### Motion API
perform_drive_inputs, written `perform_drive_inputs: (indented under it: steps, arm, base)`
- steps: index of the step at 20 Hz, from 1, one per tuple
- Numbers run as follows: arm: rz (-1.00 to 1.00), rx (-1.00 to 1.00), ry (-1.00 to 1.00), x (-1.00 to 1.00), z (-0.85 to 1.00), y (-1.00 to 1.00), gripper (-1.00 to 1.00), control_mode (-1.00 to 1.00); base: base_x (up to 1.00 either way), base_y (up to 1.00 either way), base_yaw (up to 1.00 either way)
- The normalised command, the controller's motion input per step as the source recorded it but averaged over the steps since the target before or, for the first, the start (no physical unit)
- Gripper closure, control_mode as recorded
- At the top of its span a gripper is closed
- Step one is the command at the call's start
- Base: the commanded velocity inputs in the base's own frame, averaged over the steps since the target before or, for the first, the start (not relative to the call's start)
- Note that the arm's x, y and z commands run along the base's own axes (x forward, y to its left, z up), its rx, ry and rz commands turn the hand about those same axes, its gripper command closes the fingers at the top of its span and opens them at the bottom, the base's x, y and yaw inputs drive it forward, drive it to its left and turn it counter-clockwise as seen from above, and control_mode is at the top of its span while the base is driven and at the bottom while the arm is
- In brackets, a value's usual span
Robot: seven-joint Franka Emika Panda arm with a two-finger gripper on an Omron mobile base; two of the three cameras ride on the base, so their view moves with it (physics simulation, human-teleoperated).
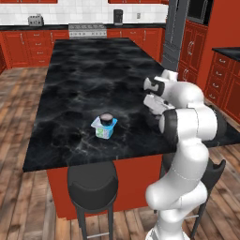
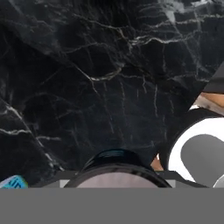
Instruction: Stack the yogurt containers by placing the smaller containers on top of the larger containers.
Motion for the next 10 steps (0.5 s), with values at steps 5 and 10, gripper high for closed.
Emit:
perform_drive_inputs:
  steps: [5,10]
  arm:
    - [0.07,0.0,-0.05,-0.13,0.43,0.51,1.0,-1.0]
    - [0.1,0.0,0.0,-0.02,0.2,0.64,1.0,-1.0]
  base:
    - [0.0,0.0,0.0]
    - [0.0,0.0,0.0]
